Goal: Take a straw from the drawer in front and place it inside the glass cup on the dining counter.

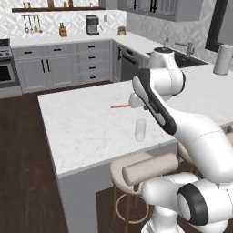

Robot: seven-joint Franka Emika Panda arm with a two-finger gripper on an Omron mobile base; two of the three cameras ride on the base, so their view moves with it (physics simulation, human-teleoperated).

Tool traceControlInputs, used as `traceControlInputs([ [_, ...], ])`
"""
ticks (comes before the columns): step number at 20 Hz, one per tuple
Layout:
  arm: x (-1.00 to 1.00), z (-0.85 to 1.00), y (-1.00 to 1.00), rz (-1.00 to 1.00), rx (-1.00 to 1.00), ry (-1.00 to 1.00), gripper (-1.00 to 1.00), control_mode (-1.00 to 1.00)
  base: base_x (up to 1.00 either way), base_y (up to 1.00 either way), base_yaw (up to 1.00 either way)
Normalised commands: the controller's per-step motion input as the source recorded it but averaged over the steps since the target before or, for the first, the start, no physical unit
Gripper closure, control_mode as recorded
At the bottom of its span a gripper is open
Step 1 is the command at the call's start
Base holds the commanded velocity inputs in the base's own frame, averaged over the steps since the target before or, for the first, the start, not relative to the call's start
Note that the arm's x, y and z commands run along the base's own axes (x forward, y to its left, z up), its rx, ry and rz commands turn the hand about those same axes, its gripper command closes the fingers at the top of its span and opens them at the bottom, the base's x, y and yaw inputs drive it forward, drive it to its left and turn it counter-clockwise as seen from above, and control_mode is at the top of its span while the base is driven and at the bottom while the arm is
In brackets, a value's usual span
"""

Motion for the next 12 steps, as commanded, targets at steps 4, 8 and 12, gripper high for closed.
traceControlInputs([
  [4,0.00,0.00,0.00,0.00,0.00,0.00,1.00,1.00,0.08,-0.82,0.58],
  [8,0.00,0.00,0.00,0.00,0.00,0.00,1.00,1.00,0.22,-0.76,0.44],
  [12,0.00,0.00,0.00,0.00,0.00,0.00,1.00,1.00,0.29,-0.52,0.17],
])
